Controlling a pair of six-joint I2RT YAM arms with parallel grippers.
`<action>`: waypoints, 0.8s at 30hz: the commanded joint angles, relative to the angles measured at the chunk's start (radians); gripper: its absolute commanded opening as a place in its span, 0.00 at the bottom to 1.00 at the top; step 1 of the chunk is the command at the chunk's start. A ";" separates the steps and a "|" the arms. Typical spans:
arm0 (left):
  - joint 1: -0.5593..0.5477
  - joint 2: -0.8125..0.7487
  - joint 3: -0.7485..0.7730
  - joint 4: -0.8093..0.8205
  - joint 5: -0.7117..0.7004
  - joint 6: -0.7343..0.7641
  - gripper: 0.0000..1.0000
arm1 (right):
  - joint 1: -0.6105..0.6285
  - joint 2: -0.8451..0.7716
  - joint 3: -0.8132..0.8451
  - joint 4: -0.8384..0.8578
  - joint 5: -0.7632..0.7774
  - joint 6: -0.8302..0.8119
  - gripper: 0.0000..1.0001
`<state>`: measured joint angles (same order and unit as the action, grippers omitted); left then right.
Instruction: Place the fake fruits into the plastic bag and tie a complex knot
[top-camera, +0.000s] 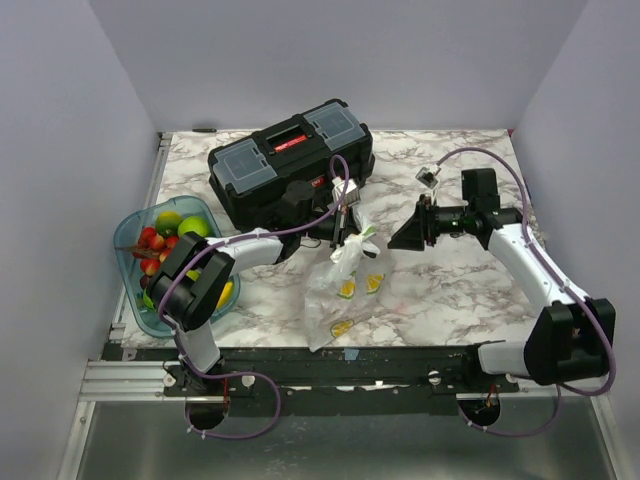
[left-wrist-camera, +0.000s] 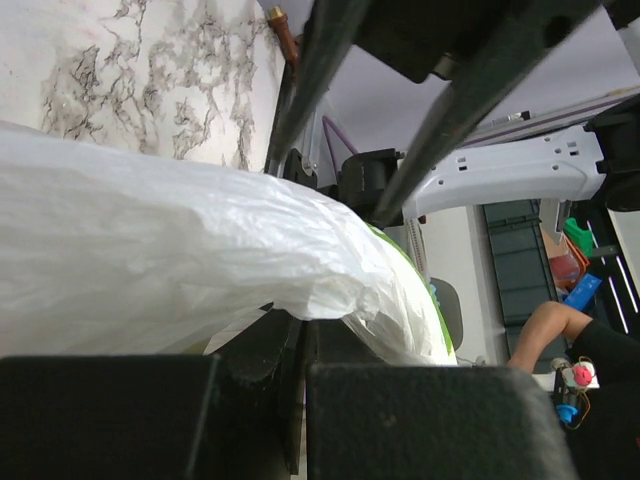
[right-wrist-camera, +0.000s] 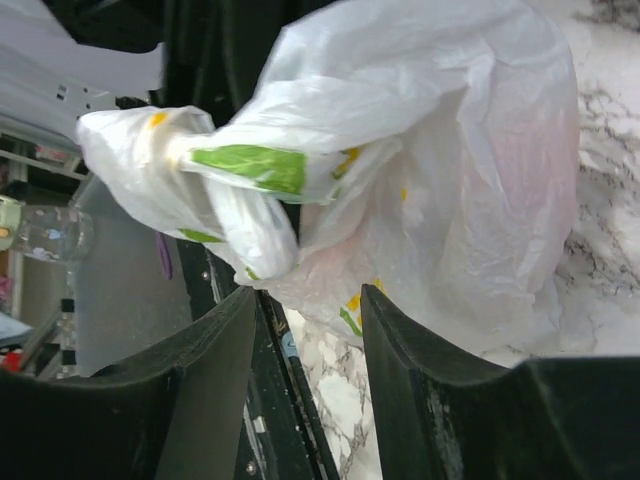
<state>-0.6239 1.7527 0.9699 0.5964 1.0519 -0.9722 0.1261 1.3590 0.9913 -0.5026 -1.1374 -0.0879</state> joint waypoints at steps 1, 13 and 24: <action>0.001 0.009 0.026 -0.020 0.026 0.025 0.00 | 0.040 -0.102 -0.011 0.044 0.040 -0.075 0.49; 0.001 0.006 0.028 -0.030 0.026 0.033 0.00 | 0.182 -0.125 -0.006 0.089 0.210 -0.205 0.49; 0.001 0.004 0.033 -0.035 0.028 0.038 0.00 | 0.237 -0.085 -0.009 0.113 0.242 -0.223 0.54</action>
<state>-0.6239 1.7527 0.9745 0.5659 1.0523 -0.9531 0.3561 1.2484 0.9878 -0.4210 -0.9310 -0.2897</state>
